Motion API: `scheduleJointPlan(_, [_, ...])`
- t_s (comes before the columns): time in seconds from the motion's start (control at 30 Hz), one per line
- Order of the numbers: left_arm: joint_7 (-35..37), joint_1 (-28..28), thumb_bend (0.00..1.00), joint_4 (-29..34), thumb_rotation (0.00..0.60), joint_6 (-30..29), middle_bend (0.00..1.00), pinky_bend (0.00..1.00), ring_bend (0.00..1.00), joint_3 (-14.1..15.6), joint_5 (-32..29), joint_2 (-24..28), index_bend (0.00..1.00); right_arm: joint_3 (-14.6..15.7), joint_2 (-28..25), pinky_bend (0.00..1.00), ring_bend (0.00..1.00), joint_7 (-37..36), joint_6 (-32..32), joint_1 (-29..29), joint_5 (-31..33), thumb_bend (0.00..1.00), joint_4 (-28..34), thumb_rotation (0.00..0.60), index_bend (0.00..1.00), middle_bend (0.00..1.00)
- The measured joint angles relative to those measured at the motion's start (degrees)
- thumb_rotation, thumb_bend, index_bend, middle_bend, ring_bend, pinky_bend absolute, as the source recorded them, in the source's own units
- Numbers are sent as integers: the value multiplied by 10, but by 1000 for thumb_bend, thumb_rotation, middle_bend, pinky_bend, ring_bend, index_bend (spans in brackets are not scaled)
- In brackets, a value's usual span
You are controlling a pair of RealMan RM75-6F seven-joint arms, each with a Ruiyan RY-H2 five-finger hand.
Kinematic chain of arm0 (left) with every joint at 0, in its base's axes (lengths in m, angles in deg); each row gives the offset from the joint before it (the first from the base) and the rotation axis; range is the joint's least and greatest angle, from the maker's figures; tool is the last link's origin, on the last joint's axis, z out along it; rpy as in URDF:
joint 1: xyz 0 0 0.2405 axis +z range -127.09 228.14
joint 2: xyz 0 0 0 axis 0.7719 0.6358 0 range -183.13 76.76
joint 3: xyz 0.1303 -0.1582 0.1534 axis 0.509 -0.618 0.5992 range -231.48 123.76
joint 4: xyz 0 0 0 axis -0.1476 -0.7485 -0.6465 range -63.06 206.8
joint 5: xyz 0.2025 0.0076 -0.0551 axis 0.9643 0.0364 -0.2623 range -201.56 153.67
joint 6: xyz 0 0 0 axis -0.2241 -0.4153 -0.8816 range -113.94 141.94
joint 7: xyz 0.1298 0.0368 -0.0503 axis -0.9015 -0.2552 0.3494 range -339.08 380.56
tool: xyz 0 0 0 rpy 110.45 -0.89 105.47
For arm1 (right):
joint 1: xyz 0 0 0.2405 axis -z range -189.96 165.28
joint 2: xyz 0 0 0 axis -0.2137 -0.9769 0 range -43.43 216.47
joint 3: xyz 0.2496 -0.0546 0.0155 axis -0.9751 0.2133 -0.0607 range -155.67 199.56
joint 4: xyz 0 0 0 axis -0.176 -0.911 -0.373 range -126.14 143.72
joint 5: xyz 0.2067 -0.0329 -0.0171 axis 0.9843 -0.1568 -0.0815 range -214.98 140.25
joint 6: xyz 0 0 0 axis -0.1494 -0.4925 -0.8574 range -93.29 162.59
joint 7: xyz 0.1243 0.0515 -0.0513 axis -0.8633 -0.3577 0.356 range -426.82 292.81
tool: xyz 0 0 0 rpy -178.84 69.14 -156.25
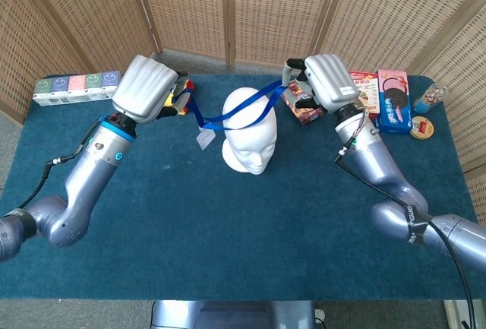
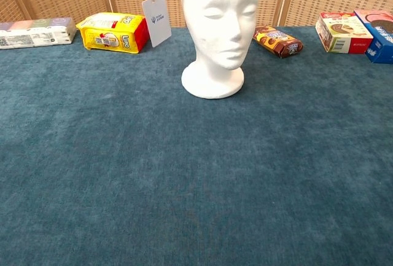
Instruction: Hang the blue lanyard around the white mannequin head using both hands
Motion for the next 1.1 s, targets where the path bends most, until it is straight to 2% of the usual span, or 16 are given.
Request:
scheduleJointPlan(0.33, [-21,-13,465,-8,506,4,1000,1000,1000,11,-13,-10,682,12,11,1000,1000,18,8,-5,17,461,-24,600,788,1000])
scheduleJointPlan(1.1, [-22,-14,463,35,506,11,1000,1000,1000,40,9,-22,681,41,8,1000,1000,20,-8,32,7,461,-11,600,788,1000])
